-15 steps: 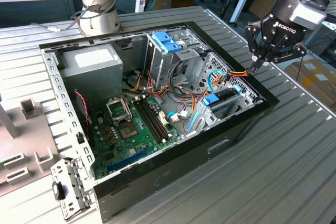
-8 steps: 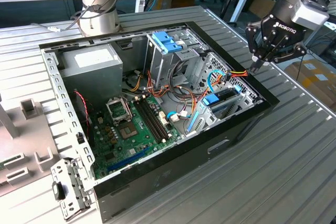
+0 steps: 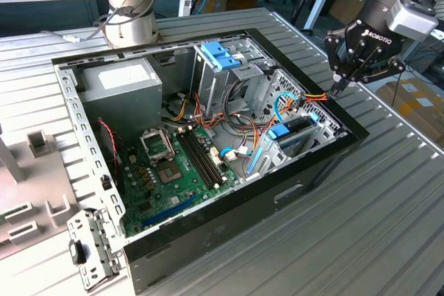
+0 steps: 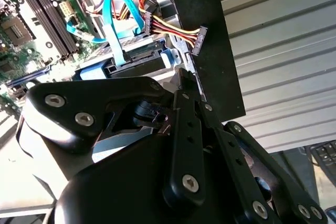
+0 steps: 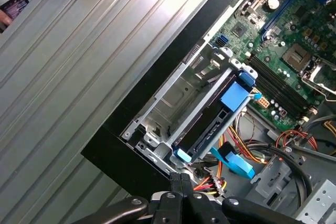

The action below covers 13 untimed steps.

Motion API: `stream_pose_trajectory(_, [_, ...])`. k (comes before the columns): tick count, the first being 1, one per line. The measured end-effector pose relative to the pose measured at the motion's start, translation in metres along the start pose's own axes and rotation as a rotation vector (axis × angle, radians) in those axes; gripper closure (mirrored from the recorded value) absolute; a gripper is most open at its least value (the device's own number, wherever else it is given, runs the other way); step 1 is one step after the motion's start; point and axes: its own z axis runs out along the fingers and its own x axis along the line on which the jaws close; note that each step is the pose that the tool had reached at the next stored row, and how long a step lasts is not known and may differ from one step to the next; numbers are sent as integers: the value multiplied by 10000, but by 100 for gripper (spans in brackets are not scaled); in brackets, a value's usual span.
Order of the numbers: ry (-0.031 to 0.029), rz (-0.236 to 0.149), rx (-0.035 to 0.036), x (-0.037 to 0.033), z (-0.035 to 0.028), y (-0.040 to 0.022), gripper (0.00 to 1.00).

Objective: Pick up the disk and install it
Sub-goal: 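Insert the first disk wire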

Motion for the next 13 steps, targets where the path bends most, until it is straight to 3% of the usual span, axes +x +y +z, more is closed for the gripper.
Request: stream_pose_trajectory(13, [46, -1224, -29, 0, 0, 1, 89])
